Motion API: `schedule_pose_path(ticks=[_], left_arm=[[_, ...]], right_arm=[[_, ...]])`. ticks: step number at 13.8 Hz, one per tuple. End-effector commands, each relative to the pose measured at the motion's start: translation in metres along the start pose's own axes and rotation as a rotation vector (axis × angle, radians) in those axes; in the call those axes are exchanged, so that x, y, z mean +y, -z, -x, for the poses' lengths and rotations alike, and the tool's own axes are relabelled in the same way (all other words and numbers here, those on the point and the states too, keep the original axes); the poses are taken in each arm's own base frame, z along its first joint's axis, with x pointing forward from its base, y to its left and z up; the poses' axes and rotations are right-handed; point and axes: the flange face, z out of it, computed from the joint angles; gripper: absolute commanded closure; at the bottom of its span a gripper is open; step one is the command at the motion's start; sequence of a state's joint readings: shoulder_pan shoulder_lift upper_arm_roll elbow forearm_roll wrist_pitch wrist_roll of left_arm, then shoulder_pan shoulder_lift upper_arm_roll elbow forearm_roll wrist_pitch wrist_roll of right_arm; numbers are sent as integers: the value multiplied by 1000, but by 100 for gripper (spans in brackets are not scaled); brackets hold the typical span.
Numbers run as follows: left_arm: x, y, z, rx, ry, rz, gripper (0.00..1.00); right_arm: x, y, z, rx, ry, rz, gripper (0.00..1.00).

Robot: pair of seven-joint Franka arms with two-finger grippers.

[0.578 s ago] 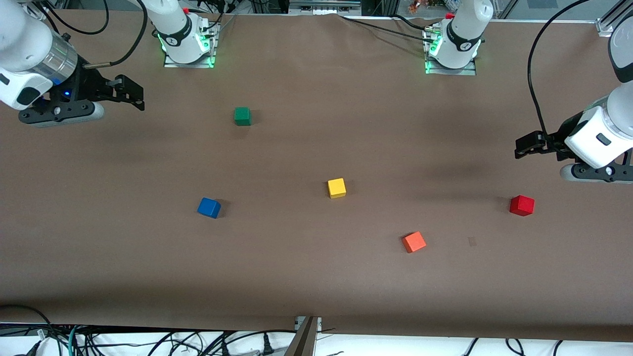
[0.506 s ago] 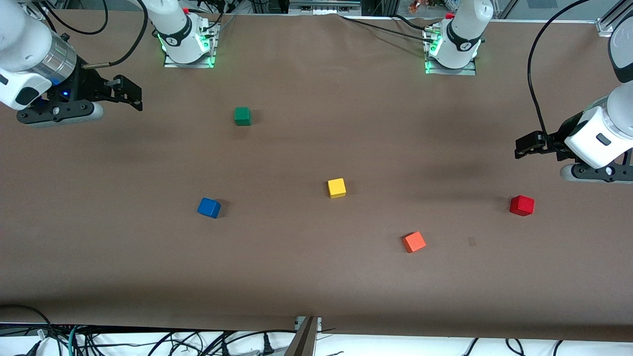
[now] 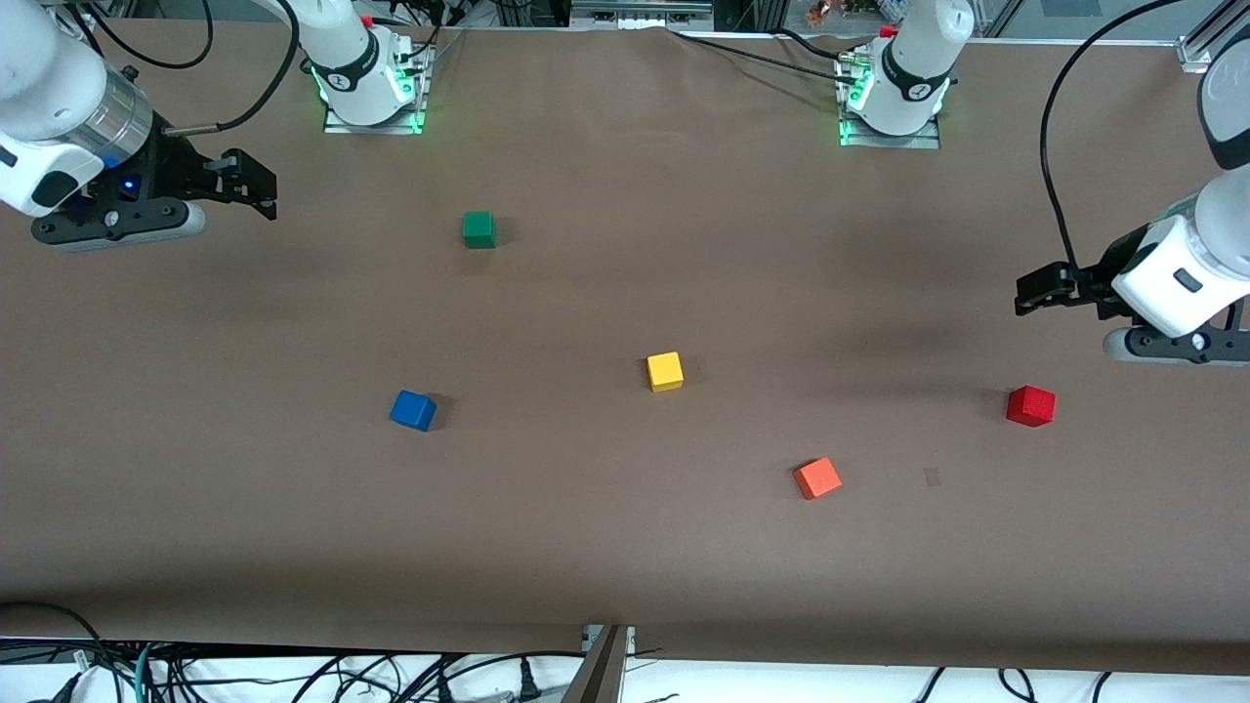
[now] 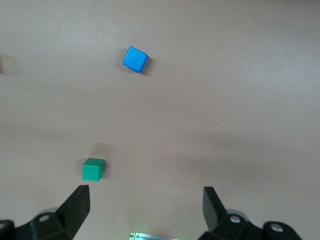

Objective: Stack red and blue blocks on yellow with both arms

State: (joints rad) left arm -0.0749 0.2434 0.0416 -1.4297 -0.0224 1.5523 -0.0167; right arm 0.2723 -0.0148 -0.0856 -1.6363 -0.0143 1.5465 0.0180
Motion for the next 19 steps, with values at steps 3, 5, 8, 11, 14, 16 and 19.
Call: schedule_pose_path(ticks=[3,5,8,11,14,16,19], left_arm=[[-37,-68,-53,0,-86,-26,0],[-38,-100,-68,-4,-116,-45,0],[-52,-163,-93,-22,-307,-102,0],[-81,-212,-103,-30,-314,-97,0],[-110,-258,-115,1,-367,-99,0],[-134,-281,-119,27,-396,-95,0],[-161,-298,-117,33,-402,-87,0]], right_arm=[[2,10,-3,-18,17,14,0],[3,10,-5,-17,19,12,0],[2,6,-5,-28,16,11,0],[2,6,-5,-25,8,13,0],[2,5,-6,-23,7,10,0],[0,0,-9,-29,9,9,0],[0,-2,-11,-28,7,5,0]])
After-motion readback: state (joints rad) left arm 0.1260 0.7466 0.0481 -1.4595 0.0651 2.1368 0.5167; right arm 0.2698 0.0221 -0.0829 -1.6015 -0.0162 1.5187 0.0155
